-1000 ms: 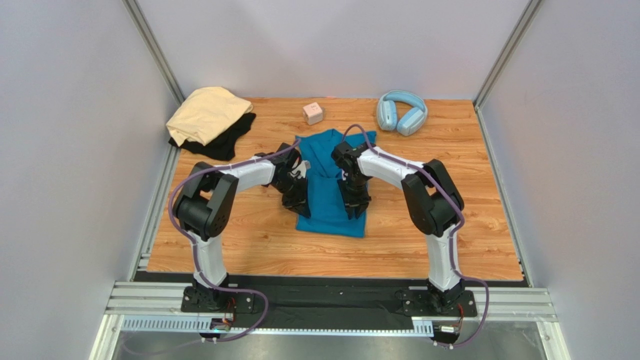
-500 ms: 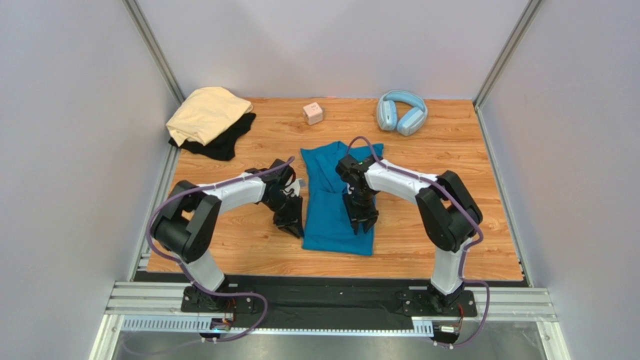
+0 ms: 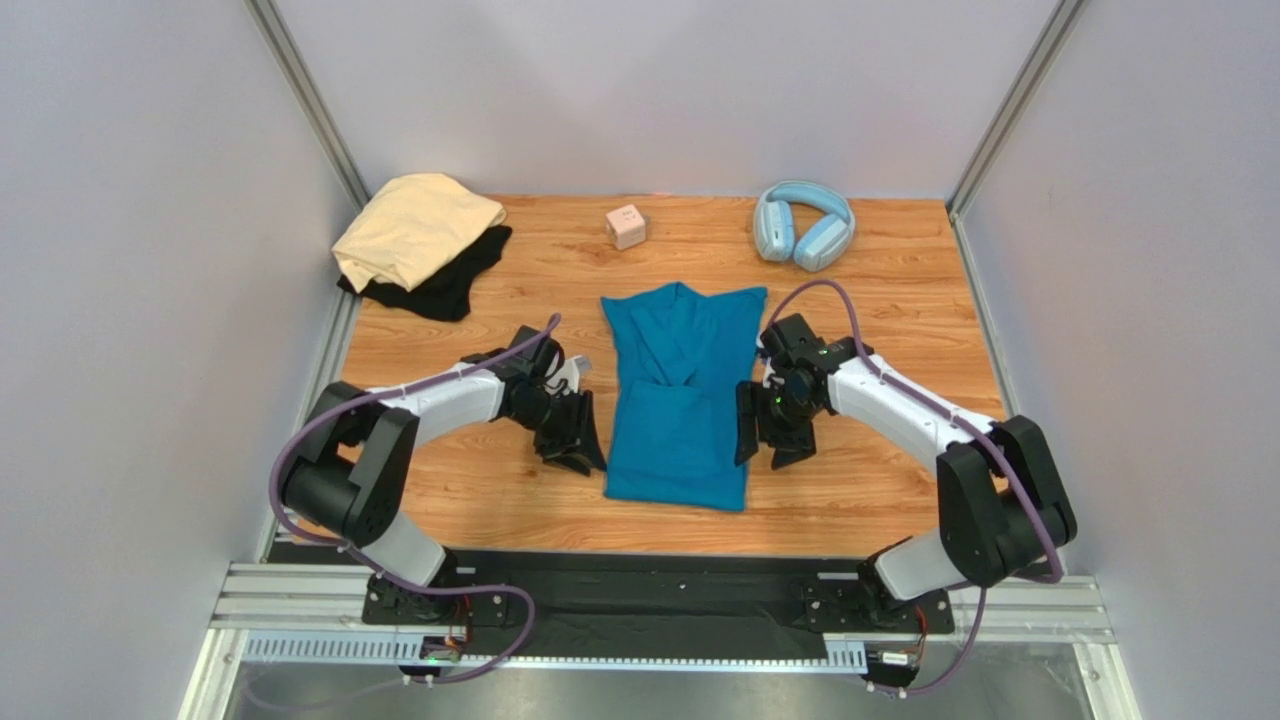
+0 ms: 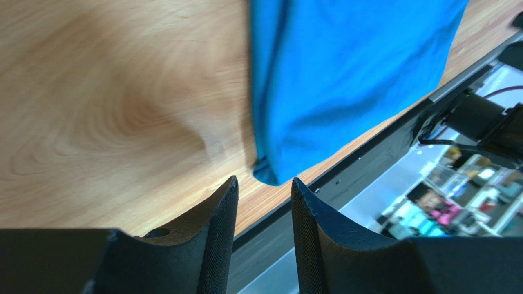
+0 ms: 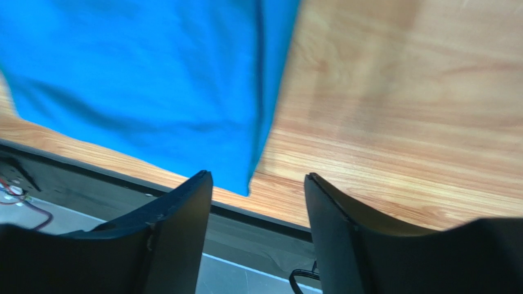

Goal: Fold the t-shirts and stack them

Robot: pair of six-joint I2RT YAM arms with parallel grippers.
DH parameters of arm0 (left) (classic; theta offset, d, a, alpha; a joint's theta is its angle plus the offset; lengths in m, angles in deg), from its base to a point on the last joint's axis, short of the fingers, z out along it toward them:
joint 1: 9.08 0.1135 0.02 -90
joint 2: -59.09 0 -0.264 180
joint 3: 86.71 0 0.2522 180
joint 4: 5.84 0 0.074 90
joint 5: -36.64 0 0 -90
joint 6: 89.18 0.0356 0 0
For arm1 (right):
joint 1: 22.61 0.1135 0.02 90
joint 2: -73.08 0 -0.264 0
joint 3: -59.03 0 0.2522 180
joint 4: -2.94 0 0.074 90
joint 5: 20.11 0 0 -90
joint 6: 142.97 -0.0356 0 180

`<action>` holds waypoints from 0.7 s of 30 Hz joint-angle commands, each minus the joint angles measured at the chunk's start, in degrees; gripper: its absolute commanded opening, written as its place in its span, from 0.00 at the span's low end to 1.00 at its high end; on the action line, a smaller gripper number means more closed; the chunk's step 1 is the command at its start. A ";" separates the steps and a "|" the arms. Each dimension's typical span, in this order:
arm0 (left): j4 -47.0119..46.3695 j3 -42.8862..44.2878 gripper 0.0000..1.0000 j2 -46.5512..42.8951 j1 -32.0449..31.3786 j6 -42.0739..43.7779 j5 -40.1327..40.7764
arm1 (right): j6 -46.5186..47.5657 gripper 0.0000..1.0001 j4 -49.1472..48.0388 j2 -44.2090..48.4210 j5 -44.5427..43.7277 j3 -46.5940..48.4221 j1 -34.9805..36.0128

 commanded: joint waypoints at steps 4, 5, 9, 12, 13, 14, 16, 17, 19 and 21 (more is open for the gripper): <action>-3.56 -0.69 0.45 2.90 3.14 0.75 -4.94 | 0.50 0.65 -9.99 -1.92 6.34 -5.63 -0.51; -3.56 -1.04 0.45 2.55 3.23 0.75 -4.76 | 0.50 0.65 -10.25 -2.01 6.52 -5.89 -0.51; -4.17 -1.66 0.45 2.46 3.23 0.84 -5.37 | 0.50 0.66 -12.35 -3.59 7.92 -7.82 -0.51; -5.39 -2.62 0.45 2.81 3.23 0.57 -5.99 | 0.59 0.66 -13.15 -5.26 8.80 -8.35 -0.51; -6.01 -2.97 0.45 2.99 3.32 0.23 -6.16 | 0.67 0.66 -13.15 -6.40 8.80 -8.35 -0.51; -6.54 -3.59 0.45 3.16 3.23 0.05 -6.43 | 0.94 0.66 -12.98 -6.93 8.63 -8.35 -0.51; -7.07 -3.51 0.45 4.65 3.23 0.13 -7.22 | 0.94 0.66 -12.98 -8.34 8.45 -8.53 -0.51; -7.07 -3.42 0.45 5.79 3.23 0.31 -7.65 | 0.85 0.66 -13.06 -8.86 8.37 -8.62 -0.51; -7.07 -3.07 0.45 6.94 3.23 0.57 -7.92 | 0.94 0.66 -13.15 -10.18 7.93 -8.79 -0.51; -6.81 -2.80 0.45 8.52 3.23 0.84 -7.84 | 1.29 0.66 -12.28 -11.15 7.32 -8.80 -0.51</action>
